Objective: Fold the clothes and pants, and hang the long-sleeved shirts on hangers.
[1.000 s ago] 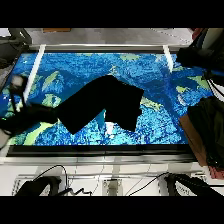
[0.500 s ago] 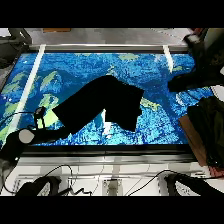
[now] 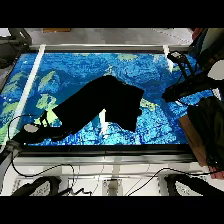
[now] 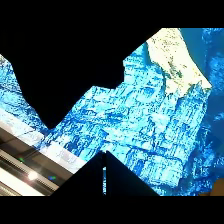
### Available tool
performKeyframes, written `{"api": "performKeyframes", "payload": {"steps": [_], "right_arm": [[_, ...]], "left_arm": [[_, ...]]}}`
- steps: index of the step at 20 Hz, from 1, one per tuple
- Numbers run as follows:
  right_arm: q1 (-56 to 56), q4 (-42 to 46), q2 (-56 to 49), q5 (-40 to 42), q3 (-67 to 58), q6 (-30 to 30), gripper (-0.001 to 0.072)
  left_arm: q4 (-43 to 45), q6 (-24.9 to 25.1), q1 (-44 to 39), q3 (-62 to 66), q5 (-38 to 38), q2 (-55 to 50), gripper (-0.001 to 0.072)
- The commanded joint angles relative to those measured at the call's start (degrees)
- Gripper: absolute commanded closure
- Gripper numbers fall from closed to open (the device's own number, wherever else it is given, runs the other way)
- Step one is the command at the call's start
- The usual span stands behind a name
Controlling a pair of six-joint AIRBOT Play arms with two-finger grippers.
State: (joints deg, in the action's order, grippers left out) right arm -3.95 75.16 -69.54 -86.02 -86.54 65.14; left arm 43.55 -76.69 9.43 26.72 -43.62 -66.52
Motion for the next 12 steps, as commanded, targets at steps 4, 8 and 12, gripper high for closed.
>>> {"api": "performKeyframes", "payload": {"steps": [4, 8, 12], "right_arm": [[-0.02, -2.78, -0.59, 1.16, 9.29, -0.33, 0.069], [-0.17, -25.16, -0.59, 11.43, 27.82, -0.33, 0.069], [-0.28, -43.06, -0.59, 31.41, 40.76, 2.82, 0.0404]], "left_arm": [[-17.99, 19.47, 0.31, -0.04, 8.81, -4.37, 0.0381], [-19.19, 22.32, 0.31, 0.11, 8.83, -4.35, 0.0694], [-19.19, 23.04, 0.31, 0.11, 8.96, -4.35, 0.0694]]}}
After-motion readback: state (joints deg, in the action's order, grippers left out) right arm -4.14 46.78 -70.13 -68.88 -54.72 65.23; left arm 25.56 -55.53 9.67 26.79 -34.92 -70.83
